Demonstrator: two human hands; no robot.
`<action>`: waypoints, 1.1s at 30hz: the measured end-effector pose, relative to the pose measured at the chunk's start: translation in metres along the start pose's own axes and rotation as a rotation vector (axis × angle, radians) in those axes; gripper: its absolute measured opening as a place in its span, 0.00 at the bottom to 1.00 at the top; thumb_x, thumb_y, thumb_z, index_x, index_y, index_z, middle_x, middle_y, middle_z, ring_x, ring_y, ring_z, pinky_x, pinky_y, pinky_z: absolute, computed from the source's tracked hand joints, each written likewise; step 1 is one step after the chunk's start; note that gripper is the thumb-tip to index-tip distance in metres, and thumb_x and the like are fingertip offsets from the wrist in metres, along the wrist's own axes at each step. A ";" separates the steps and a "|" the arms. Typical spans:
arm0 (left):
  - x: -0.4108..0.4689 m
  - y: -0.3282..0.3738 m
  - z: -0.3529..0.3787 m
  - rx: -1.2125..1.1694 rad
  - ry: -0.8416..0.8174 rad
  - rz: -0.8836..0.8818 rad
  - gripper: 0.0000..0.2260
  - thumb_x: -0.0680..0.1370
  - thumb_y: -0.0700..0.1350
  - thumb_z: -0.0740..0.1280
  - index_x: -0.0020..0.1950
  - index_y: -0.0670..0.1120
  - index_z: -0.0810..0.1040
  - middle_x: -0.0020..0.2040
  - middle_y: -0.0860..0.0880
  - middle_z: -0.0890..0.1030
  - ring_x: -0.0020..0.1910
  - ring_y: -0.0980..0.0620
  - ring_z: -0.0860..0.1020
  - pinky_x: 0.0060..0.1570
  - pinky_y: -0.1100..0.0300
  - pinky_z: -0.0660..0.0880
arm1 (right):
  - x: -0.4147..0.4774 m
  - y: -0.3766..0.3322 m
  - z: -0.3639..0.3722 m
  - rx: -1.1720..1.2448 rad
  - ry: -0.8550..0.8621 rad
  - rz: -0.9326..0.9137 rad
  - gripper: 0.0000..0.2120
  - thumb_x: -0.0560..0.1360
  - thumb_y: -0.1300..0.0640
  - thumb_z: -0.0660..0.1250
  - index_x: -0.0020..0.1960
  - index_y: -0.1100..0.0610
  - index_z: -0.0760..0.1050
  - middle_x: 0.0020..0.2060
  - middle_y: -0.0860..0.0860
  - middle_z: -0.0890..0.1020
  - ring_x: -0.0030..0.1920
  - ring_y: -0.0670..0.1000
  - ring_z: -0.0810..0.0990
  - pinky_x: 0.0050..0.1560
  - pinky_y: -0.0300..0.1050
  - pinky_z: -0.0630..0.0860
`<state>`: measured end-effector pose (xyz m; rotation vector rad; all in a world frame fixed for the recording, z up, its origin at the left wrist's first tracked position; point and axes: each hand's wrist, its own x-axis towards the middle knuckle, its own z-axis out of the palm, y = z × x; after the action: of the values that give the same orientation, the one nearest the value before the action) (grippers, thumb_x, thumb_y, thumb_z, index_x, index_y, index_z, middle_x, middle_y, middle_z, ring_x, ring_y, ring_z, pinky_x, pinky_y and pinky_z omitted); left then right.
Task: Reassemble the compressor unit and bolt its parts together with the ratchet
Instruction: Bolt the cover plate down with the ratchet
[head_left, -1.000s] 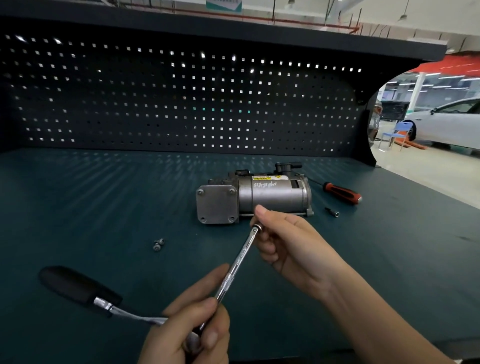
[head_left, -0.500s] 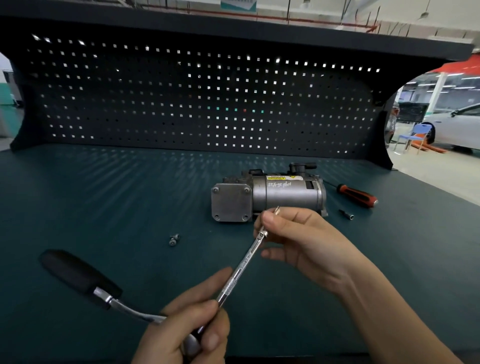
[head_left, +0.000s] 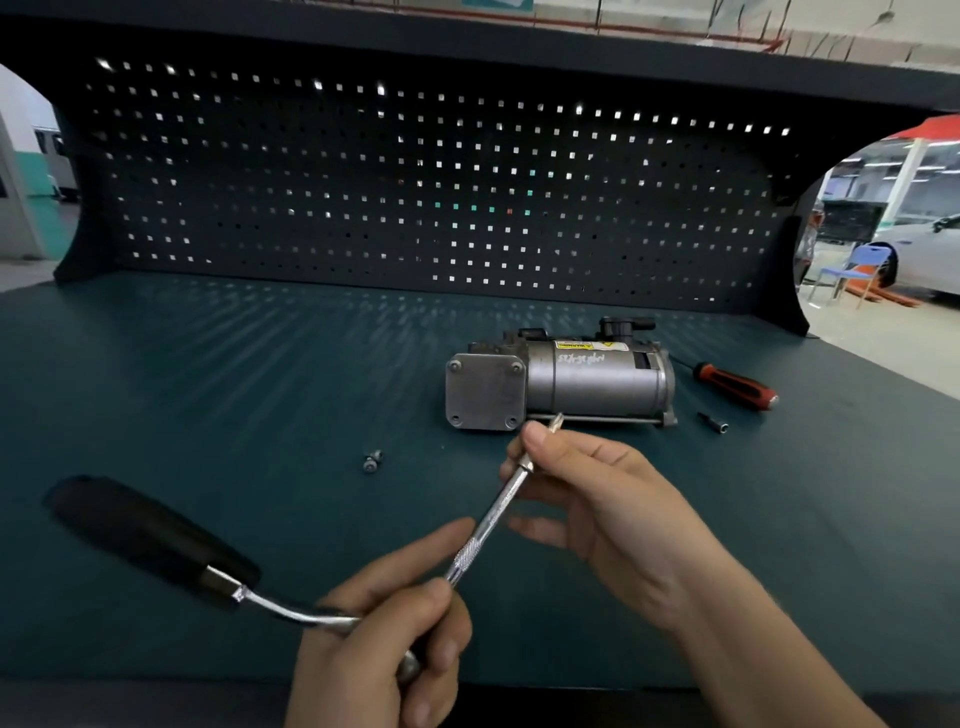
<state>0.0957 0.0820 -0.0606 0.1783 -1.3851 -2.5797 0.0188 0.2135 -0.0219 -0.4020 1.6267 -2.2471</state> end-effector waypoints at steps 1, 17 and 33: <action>-0.002 -0.002 0.002 0.006 -0.011 0.010 0.15 0.57 0.32 0.68 0.41 0.41 0.85 0.20 0.41 0.63 0.12 0.56 0.59 0.16 0.72 0.60 | 0.000 0.002 0.004 0.025 0.016 -0.012 0.08 0.61 0.49 0.70 0.32 0.53 0.81 0.32 0.50 0.81 0.34 0.45 0.81 0.35 0.40 0.79; 0.059 0.025 -0.018 0.360 -0.008 0.120 0.13 0.79 0.36 0.57 0.55 0.46 0.79 0.25 0.48 0.71 0.18 0.57 0.62 0.18 0.68 0.58 | 0.076 0.027 0.057 0.110 0.156 0.144 0.09 0.80 0.59 0.58 0.44 0.59 0.72 0.35 0.52 0.82 0.35 0.49 0.79 0.33 0.39 0.77; 0.086 0.018 -0.023 1.075 -0.078 0.455 0.14 0.75 0.42 0.60 0.49 0.62 0.75 0.31 0.56 0.77 0.27 0.60 0.72 0.29 0.70 0.67 | 0.107 0.044 0.048 0.183 0.189 0.103 0.14 0.81 0.53 0.55 0.45 0.59 0.74 0.27 0.50 0.81 0.33 0.48 0.79 0.42 0.43 0.74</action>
<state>0.0187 0.0331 -0.0587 -0.0818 -2.3484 -1.2985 -0.0530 0.1140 -0.0458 -0.0597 1.4730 -2.3891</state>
